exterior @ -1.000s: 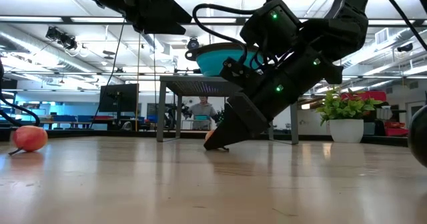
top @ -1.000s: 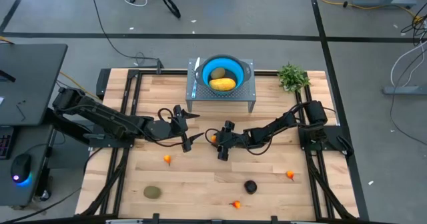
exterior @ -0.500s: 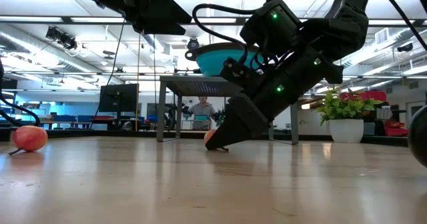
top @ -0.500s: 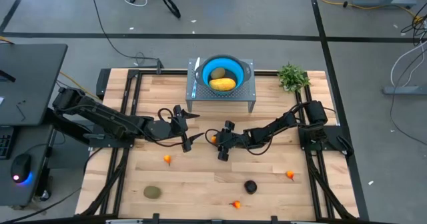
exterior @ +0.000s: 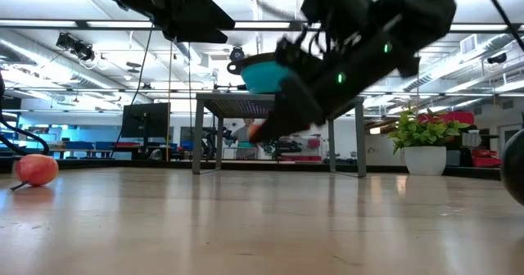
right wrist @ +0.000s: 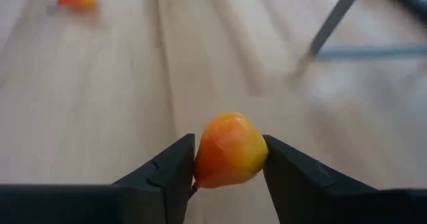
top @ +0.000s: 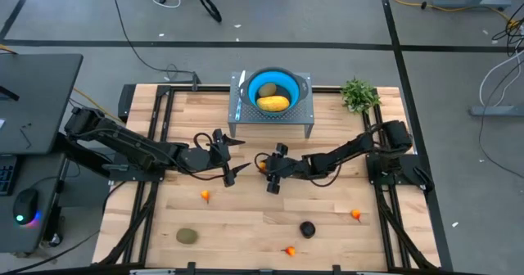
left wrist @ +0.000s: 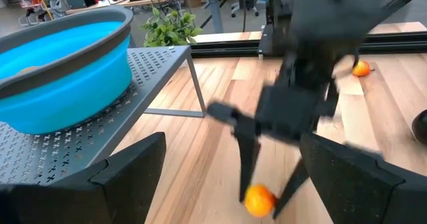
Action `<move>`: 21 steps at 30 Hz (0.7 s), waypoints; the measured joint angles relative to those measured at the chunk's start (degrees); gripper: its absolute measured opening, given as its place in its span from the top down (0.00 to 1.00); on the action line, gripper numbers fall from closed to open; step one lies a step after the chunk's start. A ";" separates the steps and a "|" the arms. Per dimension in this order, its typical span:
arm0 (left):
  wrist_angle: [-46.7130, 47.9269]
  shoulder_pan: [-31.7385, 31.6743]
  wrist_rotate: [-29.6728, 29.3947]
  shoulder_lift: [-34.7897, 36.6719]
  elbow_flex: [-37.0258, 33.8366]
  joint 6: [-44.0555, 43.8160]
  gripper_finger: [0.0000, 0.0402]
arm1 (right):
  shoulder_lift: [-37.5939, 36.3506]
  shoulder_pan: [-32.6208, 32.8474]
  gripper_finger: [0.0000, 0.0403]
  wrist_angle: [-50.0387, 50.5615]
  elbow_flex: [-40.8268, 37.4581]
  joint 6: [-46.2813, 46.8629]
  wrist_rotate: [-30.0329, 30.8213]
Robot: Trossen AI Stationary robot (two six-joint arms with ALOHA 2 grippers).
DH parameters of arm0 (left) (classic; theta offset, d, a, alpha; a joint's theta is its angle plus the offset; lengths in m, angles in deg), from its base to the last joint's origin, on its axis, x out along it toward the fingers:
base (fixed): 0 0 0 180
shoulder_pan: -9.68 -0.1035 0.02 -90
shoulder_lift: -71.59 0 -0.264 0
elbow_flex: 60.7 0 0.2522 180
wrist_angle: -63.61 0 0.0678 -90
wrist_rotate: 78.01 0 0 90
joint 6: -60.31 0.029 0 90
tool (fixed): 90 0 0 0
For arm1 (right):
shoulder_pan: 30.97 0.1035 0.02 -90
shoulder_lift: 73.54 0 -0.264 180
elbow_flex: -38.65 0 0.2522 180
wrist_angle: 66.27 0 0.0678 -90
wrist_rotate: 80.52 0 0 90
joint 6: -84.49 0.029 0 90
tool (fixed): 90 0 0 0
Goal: Pick & Place Fruit
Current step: Put the orange pear into the blue strainer bowl
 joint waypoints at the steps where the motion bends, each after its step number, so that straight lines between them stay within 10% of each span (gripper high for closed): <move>1: 0.02 0.00 0.00 0.00 0.00 -0.02 0.11 | -1.43 0.19 0.56 0.71 0.00 -0.43 1.15; 14: -0.92 0.00 0.25 0.04 0.00 -0.24 0.11 | -21.51 -1.24 0.56 -1.59 0.07 -21.01 24.07; 21: -1.54 0.02 0.66 0.04 0.00 -0.26 0.11 | -24.02 -7.96 0.56 -11.84 0.11 -30.51 21.32</move>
